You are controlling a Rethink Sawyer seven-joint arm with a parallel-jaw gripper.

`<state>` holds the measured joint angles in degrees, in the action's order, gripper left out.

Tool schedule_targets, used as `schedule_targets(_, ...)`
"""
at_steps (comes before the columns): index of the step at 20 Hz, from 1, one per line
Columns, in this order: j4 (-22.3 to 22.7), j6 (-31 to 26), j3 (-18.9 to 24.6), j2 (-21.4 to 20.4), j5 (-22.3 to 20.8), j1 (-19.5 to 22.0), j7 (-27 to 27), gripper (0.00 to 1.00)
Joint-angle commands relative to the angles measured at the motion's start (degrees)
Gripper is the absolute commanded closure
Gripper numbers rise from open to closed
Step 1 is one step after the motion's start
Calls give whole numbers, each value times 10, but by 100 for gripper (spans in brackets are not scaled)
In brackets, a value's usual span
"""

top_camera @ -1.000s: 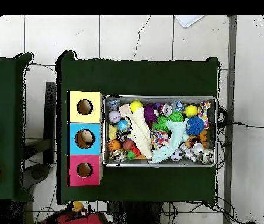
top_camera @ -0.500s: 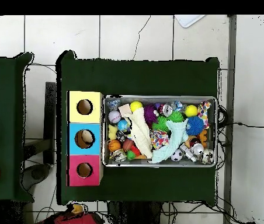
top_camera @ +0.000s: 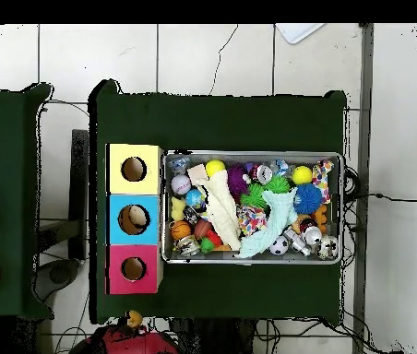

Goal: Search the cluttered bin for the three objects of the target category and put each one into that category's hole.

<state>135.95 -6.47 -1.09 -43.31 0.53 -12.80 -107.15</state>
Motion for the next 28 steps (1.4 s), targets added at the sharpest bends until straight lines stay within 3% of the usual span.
schedule_targets(1,-86,36,3,55,32,18,-105,100)
schedule_targets(9,-99,9,2,47,65,-7,-121,100)
schedule_targets(17,-86,-142,-34,-49,82,-43,-120,100)
schedule_targets(21,-70,-153,-26,-81,89,-45,-125,100)
schedule_targets(28,-92,-210,-45,-110,94,-75,-143,100)
